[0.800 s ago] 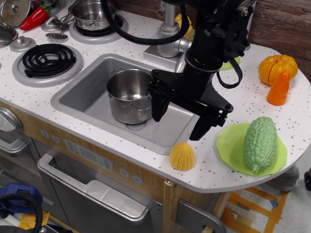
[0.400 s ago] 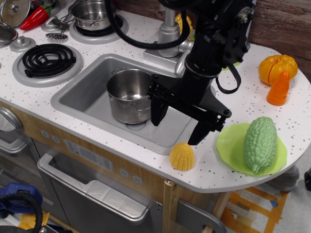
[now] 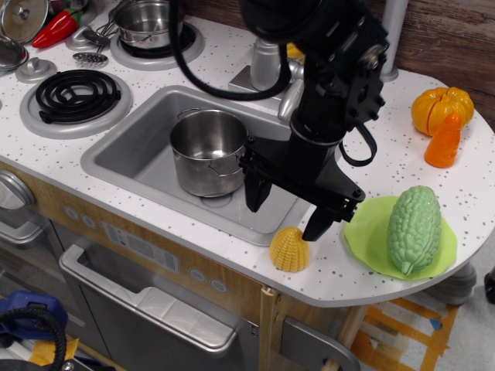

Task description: Put corn in pot which is in sink

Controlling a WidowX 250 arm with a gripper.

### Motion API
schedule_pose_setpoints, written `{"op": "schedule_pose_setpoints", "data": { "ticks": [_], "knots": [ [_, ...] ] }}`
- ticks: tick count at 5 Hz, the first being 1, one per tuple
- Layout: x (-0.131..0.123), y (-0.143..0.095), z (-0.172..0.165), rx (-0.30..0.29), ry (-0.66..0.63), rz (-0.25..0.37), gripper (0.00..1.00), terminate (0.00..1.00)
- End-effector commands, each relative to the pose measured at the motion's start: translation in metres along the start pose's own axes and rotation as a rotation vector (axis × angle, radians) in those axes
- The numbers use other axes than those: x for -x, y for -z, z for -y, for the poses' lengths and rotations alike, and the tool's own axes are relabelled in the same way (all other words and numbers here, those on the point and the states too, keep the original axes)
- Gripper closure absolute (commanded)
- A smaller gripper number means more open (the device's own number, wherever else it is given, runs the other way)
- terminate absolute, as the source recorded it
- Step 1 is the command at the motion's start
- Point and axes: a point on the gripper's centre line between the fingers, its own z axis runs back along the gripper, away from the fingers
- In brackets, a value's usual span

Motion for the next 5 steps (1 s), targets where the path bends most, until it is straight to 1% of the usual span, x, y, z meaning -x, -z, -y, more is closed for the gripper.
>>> {"op": "schedule_pose_setpoints", "data": {
  "ticks": [1, 2, 4, 5],
  "knots": [
    [-0.005, 0.006, 0.006, 0.044, -0.017, 0.051, 0.0, 0.0],
    [-0.004, 0.011, 0.01, 0.076, -0.028, 0.06, 0.0, 0.0],
    [0.001, 0.018, 0.015, 0.077, -0.059, 0.061, 0.0, 0.0],
    [0.003, 0.022, 0.015, 0.08, -0.068, 0.069, 1.0, 0.0]
  ]
}}
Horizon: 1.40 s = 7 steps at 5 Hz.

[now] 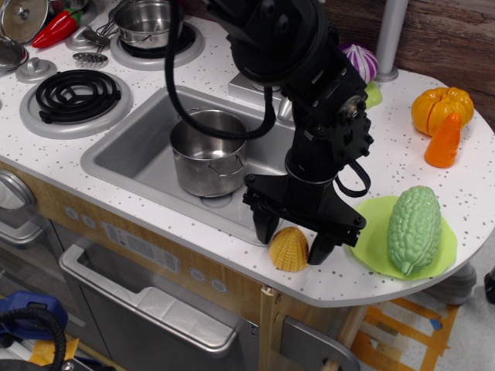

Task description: Put corn in pot which is in sink

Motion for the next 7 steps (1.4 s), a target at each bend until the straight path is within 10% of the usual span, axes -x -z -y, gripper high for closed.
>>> {"op": "schedule_pose_setpoints", "data": {
  "ticks": [1, 4, 7],
  "knots": [
    [-0.004, -0.004, 0.0, 0.005, 0.006, 0.033, 1.0, 0.0],
    [-0.039, -0.047, -0.042, -0.131, 0.126, 0.031, 1.0, 0.0],
    [-0.093, -0.026, -0.112, -0.183, 0.315, 0.146, 1.0, 0.0]
  ]
}}
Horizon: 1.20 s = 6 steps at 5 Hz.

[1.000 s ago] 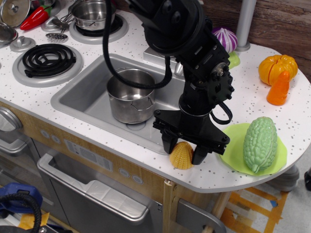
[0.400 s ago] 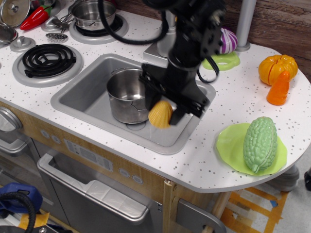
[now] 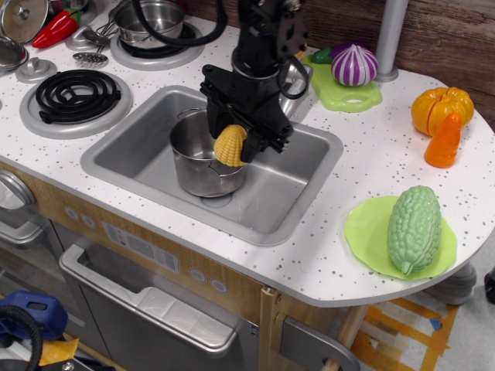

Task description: Put corn in pot which is in sink

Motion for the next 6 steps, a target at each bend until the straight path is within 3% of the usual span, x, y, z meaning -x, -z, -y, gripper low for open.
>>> {"op": "schedule_pose_setpoints", "data": {
  "ticks": [1, 2, 3, 5, 6],
  "knots": [
    [-0.018, 0.017, -0.042, -0.016, 0.057, 0.105, 1.0, 0.0],
    [-0.021, 0.029, -0.059, -0.048, 0.119, 0.138, 1.0, 0.0],
    [-0.023, 0.036, -0.07, -0.068, 0.156, 0.167, 0.0, 0.0],
    [-0.023, 0.036, -0.07, -0.068, 0.156, 0.167, 0.0, 0.0],
    [-0.023, 0.036, -0.07, -0.068, 0.156, 0.167, 0.0, 1.0]
  ]
}}
